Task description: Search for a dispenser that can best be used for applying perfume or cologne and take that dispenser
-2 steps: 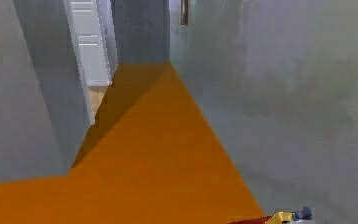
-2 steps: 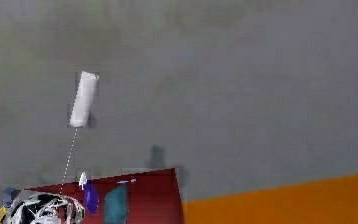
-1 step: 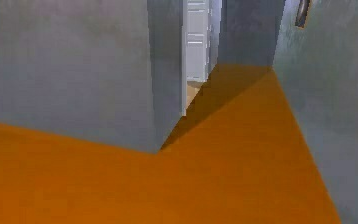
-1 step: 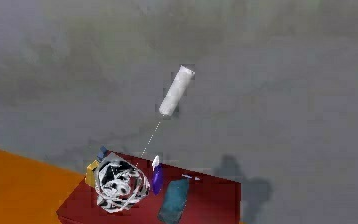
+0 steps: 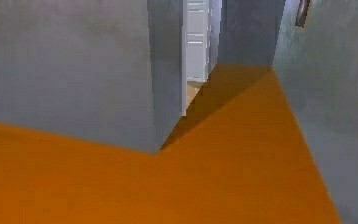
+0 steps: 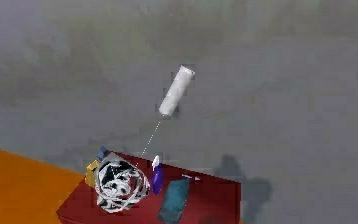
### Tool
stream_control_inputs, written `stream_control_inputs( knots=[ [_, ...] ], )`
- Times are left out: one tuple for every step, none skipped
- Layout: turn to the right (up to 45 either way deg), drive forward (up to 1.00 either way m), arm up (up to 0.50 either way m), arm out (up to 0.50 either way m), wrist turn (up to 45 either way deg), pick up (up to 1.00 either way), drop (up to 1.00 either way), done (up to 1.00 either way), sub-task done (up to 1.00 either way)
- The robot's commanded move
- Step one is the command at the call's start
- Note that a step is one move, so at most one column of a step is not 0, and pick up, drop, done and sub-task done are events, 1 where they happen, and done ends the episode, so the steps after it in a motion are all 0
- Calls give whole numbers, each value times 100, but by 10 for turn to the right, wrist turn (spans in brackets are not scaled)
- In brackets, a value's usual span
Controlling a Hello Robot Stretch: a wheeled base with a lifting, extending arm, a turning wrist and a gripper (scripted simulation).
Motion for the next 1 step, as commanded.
stream_control_inputs(
  knots=[
    [0,0,4,0,0,0,0,0,0]
  ],
)
